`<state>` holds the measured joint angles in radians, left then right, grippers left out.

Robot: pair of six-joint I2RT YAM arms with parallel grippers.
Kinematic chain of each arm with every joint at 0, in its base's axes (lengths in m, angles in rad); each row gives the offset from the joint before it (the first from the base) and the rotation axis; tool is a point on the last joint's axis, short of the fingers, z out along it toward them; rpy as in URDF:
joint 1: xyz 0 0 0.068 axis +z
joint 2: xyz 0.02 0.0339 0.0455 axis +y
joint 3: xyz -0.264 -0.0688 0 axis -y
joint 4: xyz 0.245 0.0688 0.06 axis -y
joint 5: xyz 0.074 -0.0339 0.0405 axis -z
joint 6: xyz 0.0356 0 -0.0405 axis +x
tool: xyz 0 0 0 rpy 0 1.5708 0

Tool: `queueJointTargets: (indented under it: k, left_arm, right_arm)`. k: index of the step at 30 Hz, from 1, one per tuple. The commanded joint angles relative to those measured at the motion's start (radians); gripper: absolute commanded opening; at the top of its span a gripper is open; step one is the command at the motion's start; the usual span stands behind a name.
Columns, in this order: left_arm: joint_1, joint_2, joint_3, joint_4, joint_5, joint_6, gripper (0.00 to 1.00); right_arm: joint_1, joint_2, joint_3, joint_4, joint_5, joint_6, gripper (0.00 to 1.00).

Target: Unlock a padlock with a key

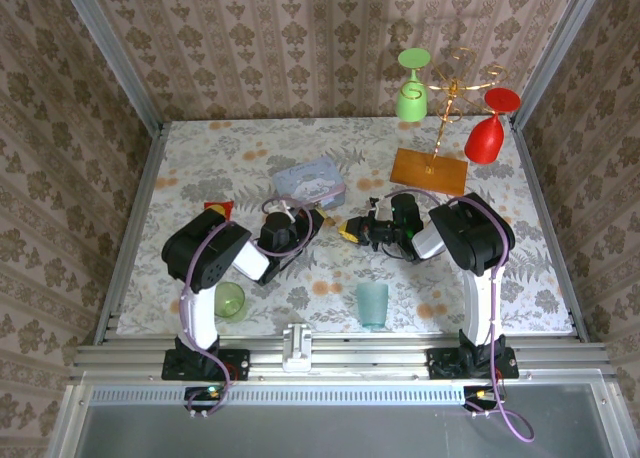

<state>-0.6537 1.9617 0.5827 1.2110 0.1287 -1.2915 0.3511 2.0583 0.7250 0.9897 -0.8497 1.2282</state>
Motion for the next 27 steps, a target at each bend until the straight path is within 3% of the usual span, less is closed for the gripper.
queueJointTargets:
  k: [1, 13, 18, 27]
  left_arm:
    - [-0.003, 0.011, 0.005, 0.058, 0.005, -0.014, 0.0]
    - [-0.021, -0.011, 0.003, 0.071, 0.014, -0.033, 0.0]
    - [-0.021, -0.002, -0.003, 0.066, 0.028, -0.031, 0.0]
    - [-0.02, 0.047, -0.024, 0.058, 0.043, -0.026, 0.01]
  right_arm:
    - [-0.001, 0.014, -0.006, 0.056, -0.02, 0.013, 0.0]
    - [0.007, 0.114, 0.011, 0.293, -0.02, 0.192, 0.0]
    - [0.006, 0.095, 0.021, 0.259, -0.037, 0.175, 0.0]
    - [0.014, -0.007, 0.007, 0.024, -0.013, 0.021, 0.0]
